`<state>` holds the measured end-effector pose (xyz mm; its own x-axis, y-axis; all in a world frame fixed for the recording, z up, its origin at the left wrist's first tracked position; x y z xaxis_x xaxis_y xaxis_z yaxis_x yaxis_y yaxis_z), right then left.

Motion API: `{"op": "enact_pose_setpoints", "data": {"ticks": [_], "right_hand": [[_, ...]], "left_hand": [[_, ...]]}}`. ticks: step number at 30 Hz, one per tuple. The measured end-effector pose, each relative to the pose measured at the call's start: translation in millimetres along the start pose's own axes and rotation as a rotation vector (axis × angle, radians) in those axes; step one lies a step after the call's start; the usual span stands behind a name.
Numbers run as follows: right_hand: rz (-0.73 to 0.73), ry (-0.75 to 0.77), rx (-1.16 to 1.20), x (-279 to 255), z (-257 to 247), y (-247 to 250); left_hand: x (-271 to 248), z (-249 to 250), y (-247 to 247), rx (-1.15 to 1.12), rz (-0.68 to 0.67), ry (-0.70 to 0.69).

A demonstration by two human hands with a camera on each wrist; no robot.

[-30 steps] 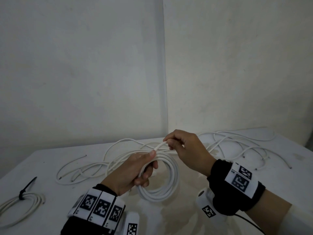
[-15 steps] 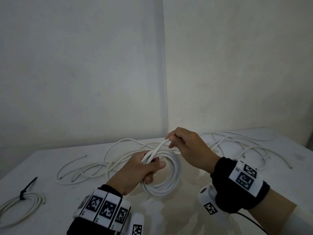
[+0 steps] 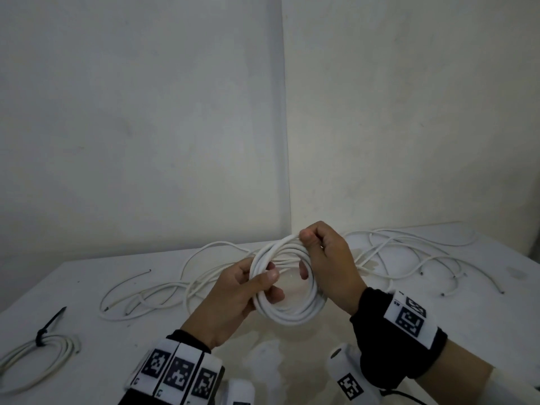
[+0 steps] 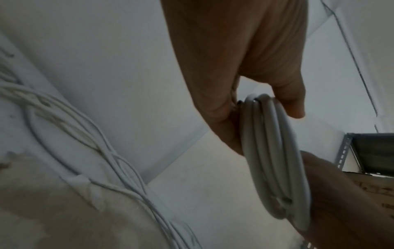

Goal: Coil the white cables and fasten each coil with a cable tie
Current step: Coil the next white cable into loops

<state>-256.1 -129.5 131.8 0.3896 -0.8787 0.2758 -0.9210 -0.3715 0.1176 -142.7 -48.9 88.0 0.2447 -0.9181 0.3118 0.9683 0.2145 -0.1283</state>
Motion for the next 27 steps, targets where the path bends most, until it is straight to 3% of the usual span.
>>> {"op": "enact_pose_setpoints", "data": {"ticks": [4,8,15,18,23,27], "right_hand": [[0.019,0.005,0.029,-2.8,-0.1,-1.3],[-0.087,-0.045,0.041,0.0,2.9,-6.8],[0.02,0.152,-0.356,11.5,-12.4,10.9],[-0.041,0.148,-0.357,7.9,-17.4,3.7],[-0.284,-0.091,-0.242,-2.5,-0.3,-12.8],[-0.368,-0.031,-0.415,-12.2,-6.9,-21.7]], "left_hand": [[-1.3,6.2,-3.3,0.007,0.077,-0.085],[-0.2,14.5,-2.2,0.084,0.071,-0.13],[-4.5,14.3,-8.1,0.104,0.01,-0.122],[-3.1,17.9,-8.2,0.107,0.016,-0.145],[0.3,21.9,-3.4,0.107,0.062,-0.167],[2.4,21.2,-1.8,0.112,0.076,-0.166]]}}
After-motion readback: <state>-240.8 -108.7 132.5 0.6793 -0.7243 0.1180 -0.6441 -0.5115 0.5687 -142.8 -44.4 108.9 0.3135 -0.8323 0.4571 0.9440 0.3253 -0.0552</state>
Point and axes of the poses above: each hand's wrist, its own x-axis towards the middle knuckle, its own y-axis out of the back of the hand, z = x × y, the point moved 10 cm from there along x, towards the middle knuckle, and after that the axes turned 14 degrees about -y, right-handed, at the moved point
